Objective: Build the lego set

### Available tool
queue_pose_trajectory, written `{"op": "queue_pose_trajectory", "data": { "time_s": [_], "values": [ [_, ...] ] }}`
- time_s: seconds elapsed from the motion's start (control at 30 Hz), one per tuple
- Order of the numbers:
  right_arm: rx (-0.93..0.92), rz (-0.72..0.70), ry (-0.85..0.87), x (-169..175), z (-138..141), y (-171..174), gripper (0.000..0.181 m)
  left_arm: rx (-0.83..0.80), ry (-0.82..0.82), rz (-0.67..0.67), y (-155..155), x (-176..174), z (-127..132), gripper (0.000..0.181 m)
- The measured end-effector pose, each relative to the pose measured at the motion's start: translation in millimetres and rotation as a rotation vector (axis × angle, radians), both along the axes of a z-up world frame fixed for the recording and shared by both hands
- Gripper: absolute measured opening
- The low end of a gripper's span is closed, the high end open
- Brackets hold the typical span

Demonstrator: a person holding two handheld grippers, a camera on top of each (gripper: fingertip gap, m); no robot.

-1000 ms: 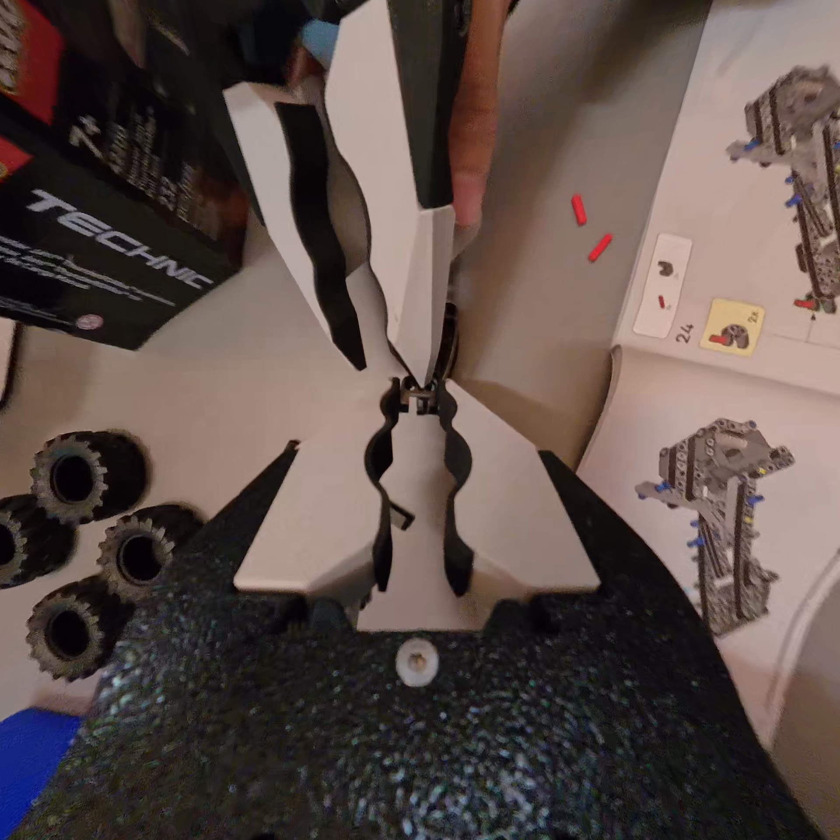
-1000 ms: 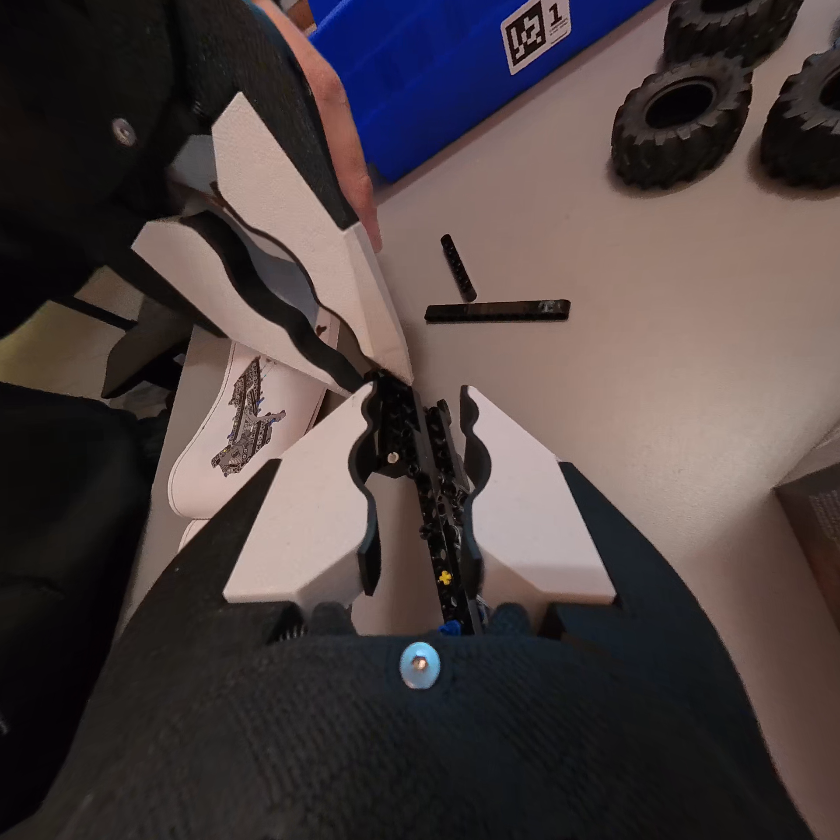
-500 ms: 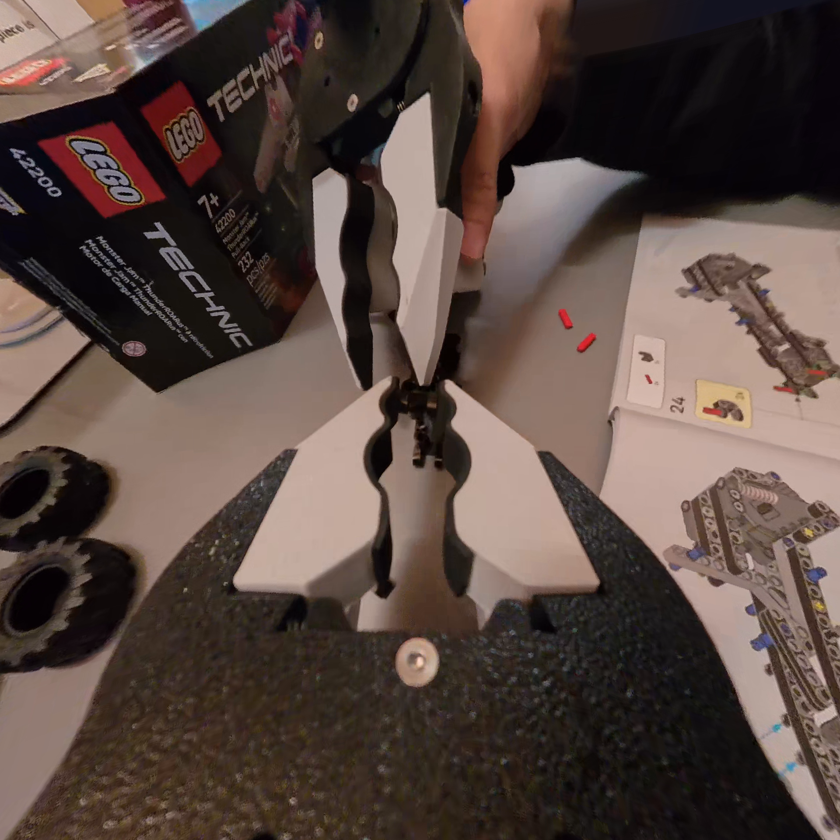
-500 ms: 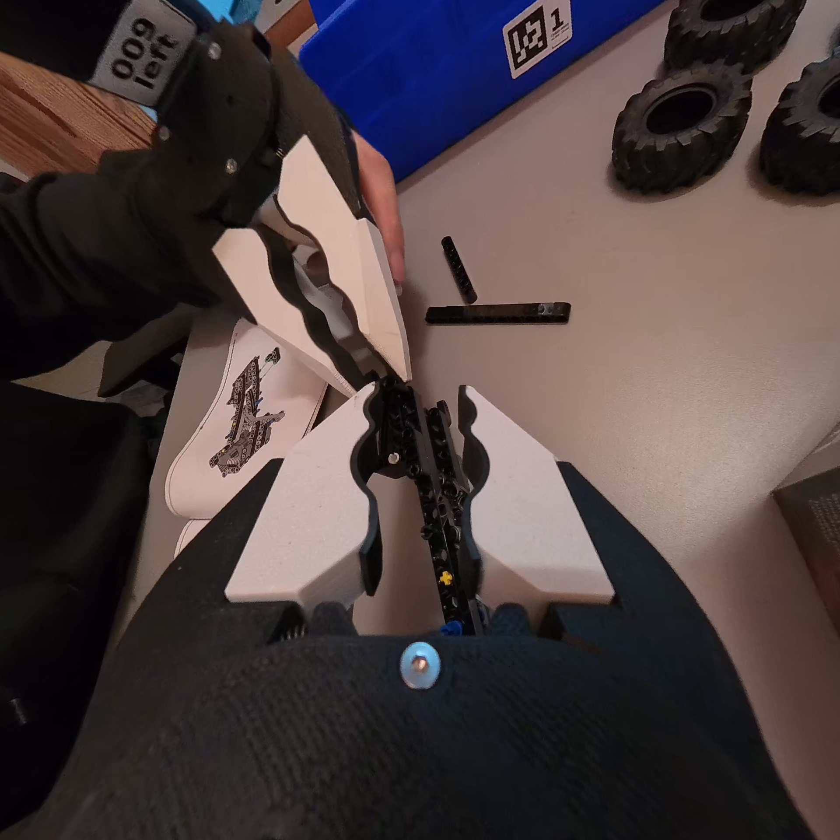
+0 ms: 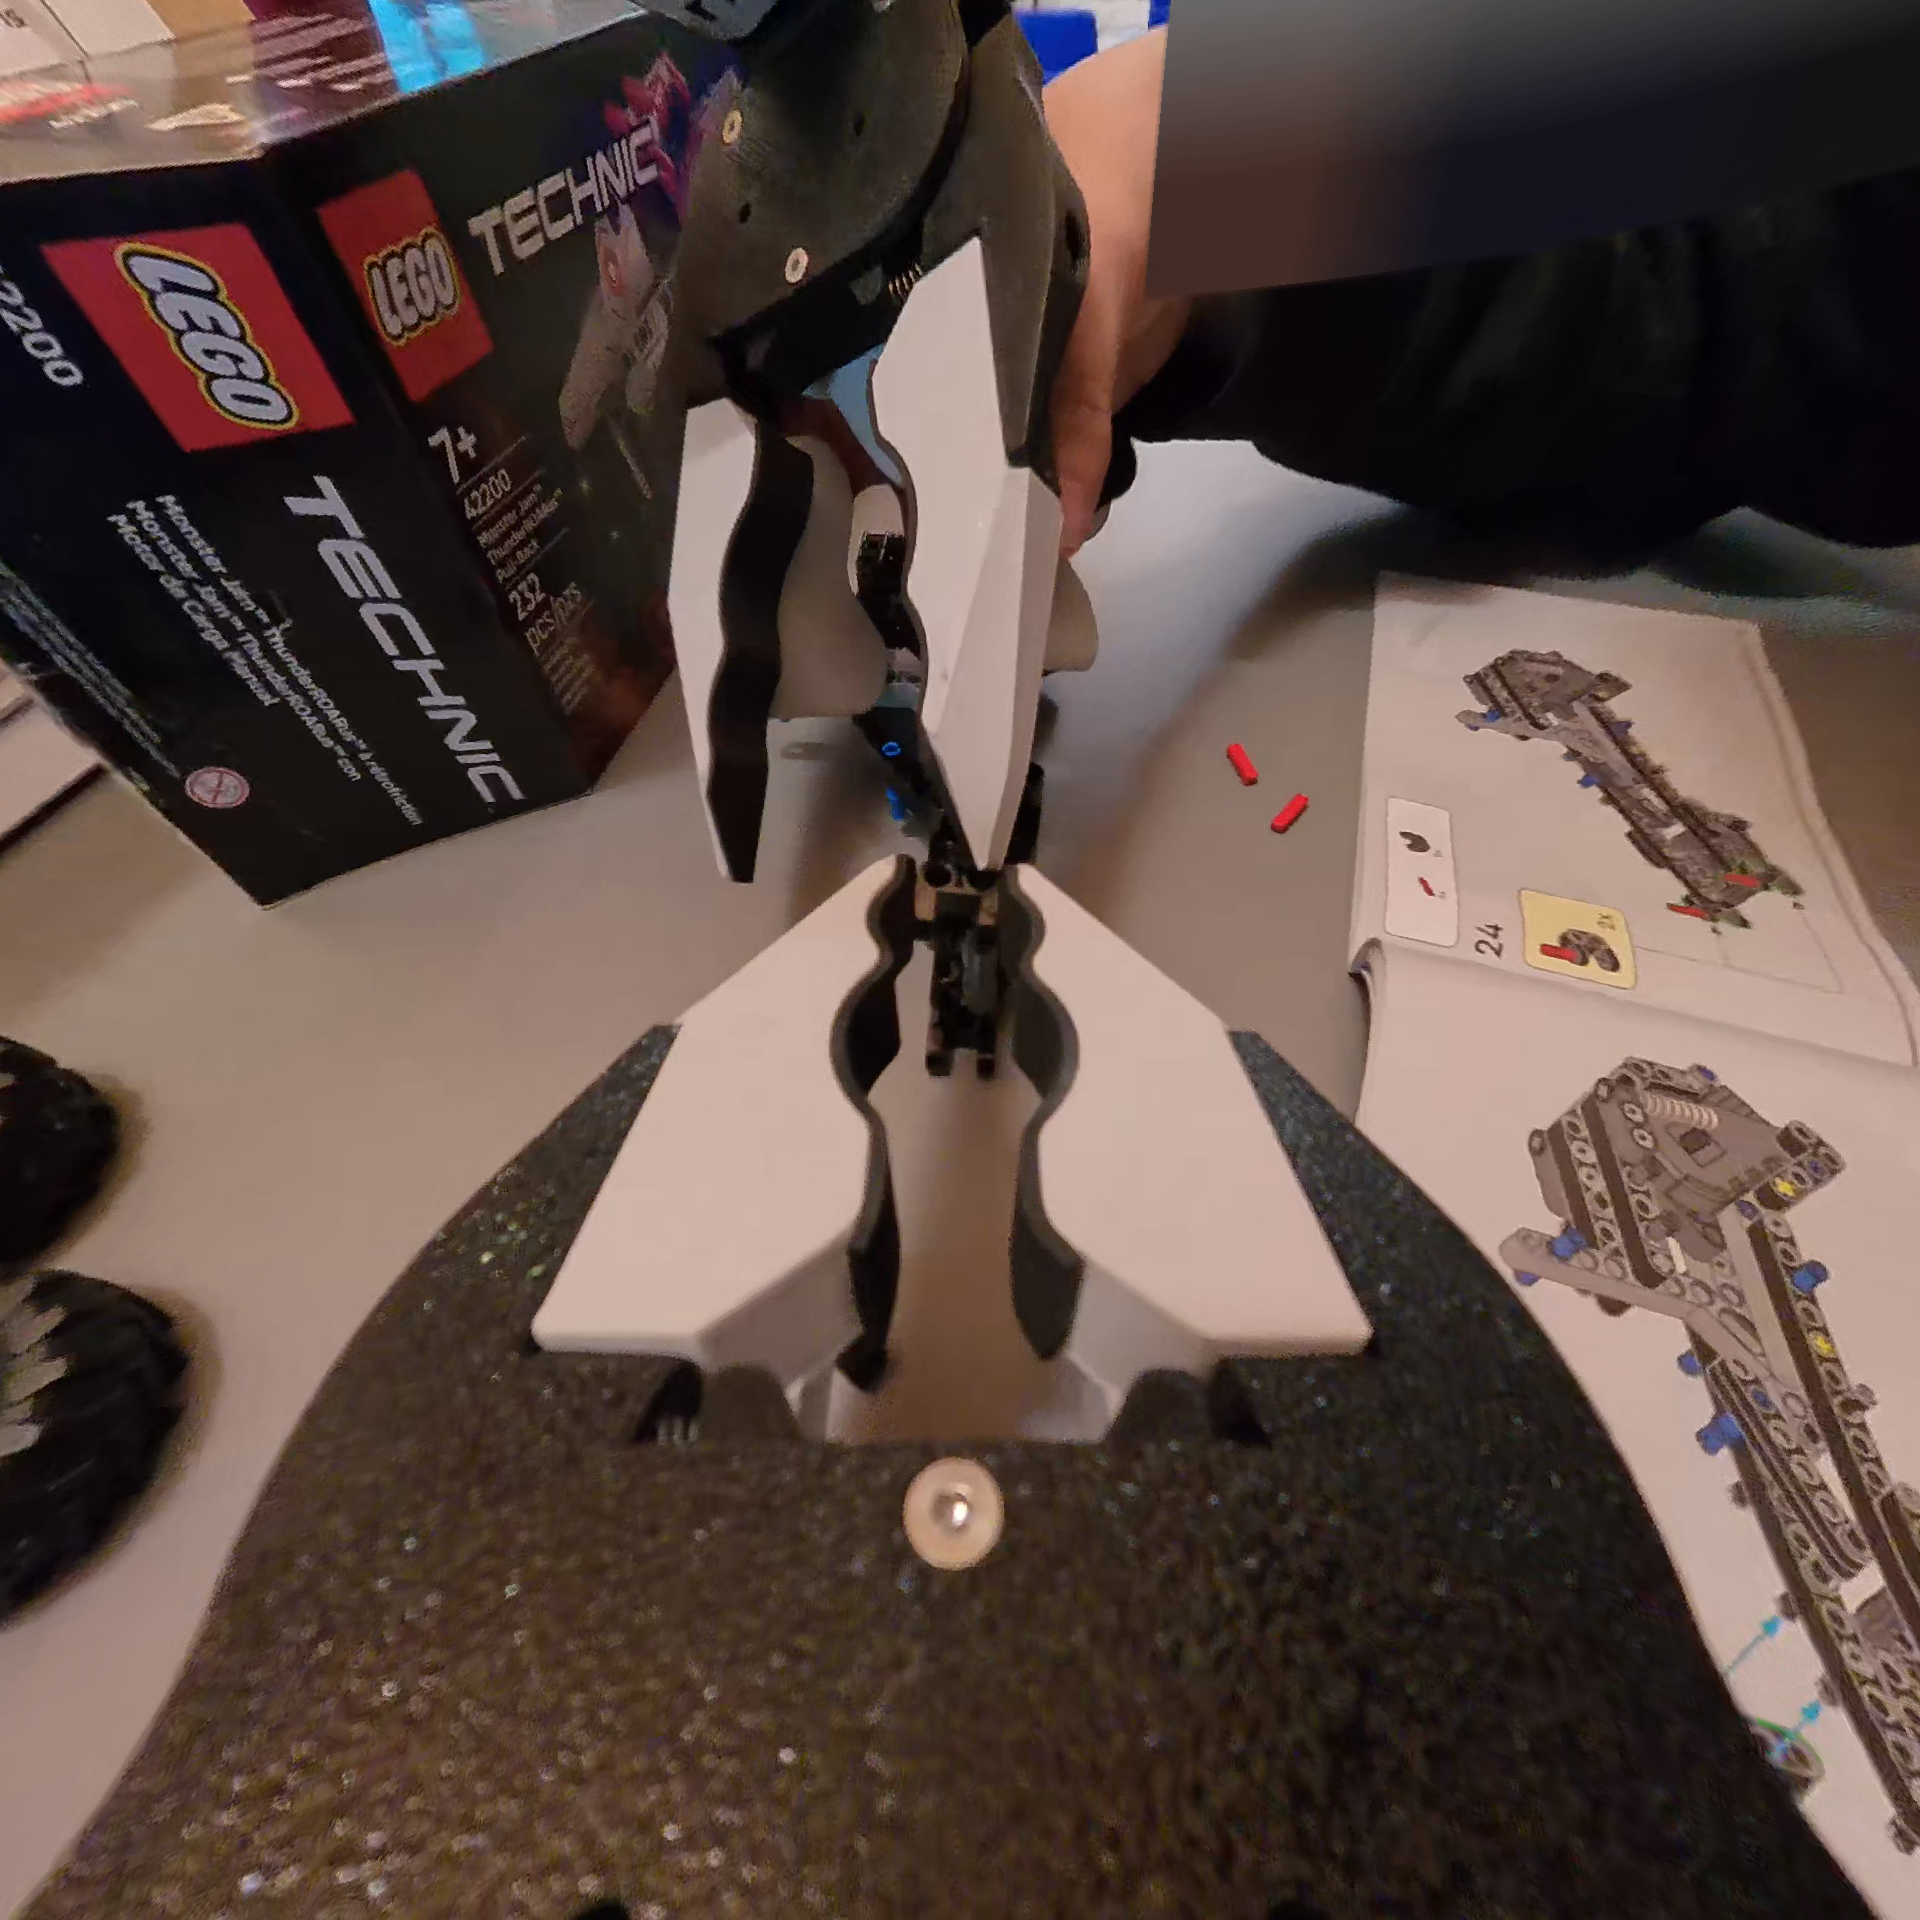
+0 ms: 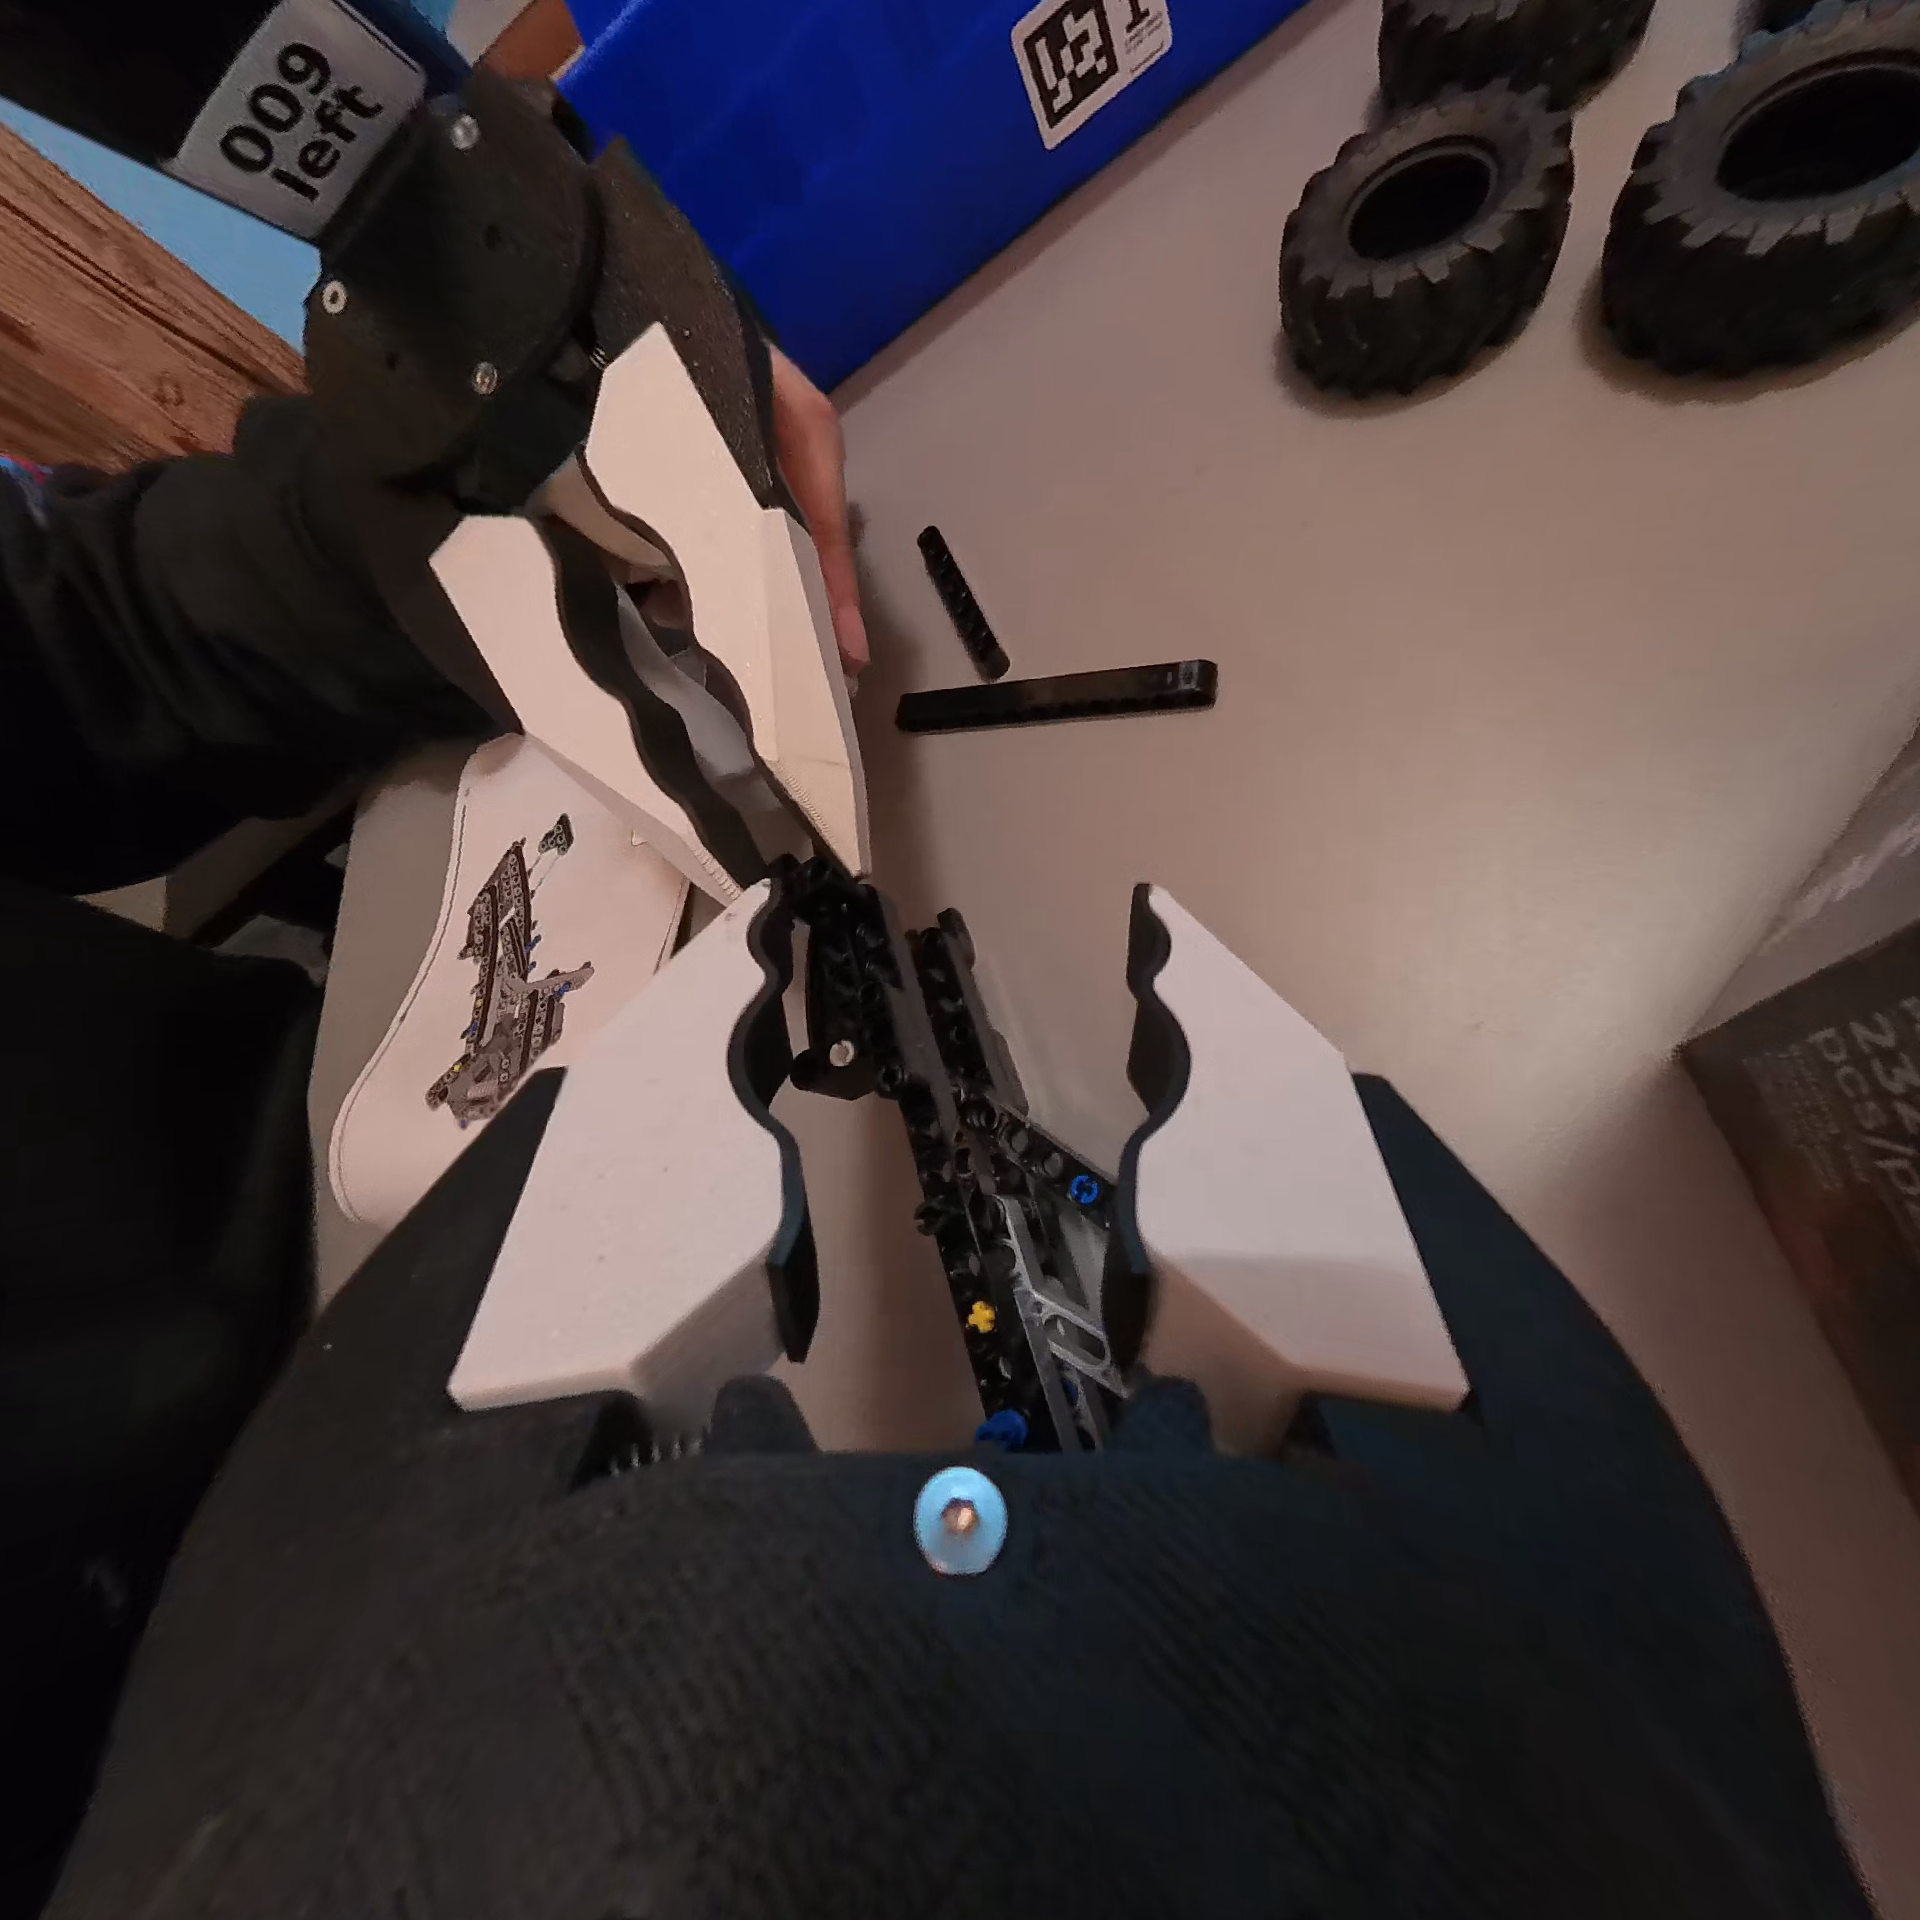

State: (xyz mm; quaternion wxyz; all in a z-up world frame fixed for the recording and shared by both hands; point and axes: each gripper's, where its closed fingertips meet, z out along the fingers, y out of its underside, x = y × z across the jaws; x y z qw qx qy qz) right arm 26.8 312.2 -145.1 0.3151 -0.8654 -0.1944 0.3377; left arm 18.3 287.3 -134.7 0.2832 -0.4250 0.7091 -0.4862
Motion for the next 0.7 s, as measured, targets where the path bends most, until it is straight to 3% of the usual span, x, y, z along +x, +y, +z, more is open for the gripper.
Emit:
{"op": "queue_pose_trajectory", "data": {
  "time_s": [0.23, 0.33, 0.7],
  "values": [
    [-0.029, 0.007, 0.039, -3.2, 0.7, -2.8, 0.052, -0.019, 0.052, -0.013, 1.0, 0.5, -1.2, 0.014],
    [-0.057, 0.021, 0.071, -5.3, 1.2, -3.5, 0.046, -0.103, 0.063, -0.01, 1.2, 0.9, -1.2, 0.014],
    [-0.078, 0.033, 0.079, -6.4, 0.4, -5.5, 0.045, -0.02, 0.007, 0.085, 0.8, 0.3, 0.0, 0.014]
  ]
}}
